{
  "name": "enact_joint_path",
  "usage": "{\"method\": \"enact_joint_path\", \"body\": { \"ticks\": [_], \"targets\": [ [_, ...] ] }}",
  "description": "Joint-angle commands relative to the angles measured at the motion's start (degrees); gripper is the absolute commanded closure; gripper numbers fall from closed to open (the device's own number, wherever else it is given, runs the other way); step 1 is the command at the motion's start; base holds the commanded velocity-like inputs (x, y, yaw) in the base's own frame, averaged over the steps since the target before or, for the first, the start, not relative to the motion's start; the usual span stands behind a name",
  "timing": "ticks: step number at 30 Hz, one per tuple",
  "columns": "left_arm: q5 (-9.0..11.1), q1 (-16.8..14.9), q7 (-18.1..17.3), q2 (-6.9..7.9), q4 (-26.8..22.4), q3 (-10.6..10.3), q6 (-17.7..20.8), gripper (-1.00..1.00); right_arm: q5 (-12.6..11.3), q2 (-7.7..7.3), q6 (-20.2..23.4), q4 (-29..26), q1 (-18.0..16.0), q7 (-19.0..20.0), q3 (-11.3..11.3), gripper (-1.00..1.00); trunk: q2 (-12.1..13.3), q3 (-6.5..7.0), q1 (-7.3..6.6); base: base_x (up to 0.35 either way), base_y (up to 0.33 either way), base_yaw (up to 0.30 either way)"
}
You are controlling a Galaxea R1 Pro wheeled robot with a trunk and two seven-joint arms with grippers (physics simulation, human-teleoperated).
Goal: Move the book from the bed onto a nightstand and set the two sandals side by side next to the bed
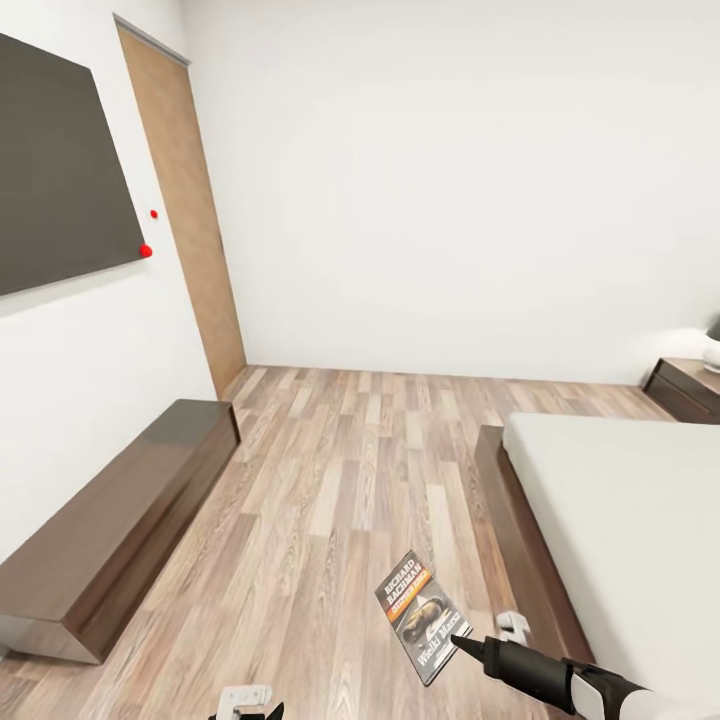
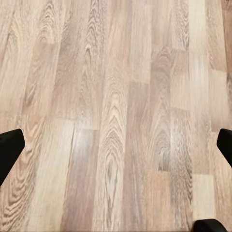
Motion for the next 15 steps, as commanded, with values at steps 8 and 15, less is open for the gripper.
{"method": "enact_joint_path", "body": {
  "ticks": [8, 15],
  "targets": [
    [-0.3, -0.1, -0.2, 0.00, 0.1, 0.5, -0.1, -1.00, -0.6, 0.02, 0.1, 0.2, -0.1, 0.3, 0.2, 1.00, -0.1, -0.10, 0.05, 0.326, 0.000, 0.000],
    [-0.3, 0.0, -0.2, 0.00, 0.1, 0.5, -0.1, -1.00, -0.6, 0.02, 0.1, 0.2, -0.1, 0.3, 0.2, 1.00, -0.1, -0.10, 0.05, 0.325, 0.000, 0.000]
  ]
}}
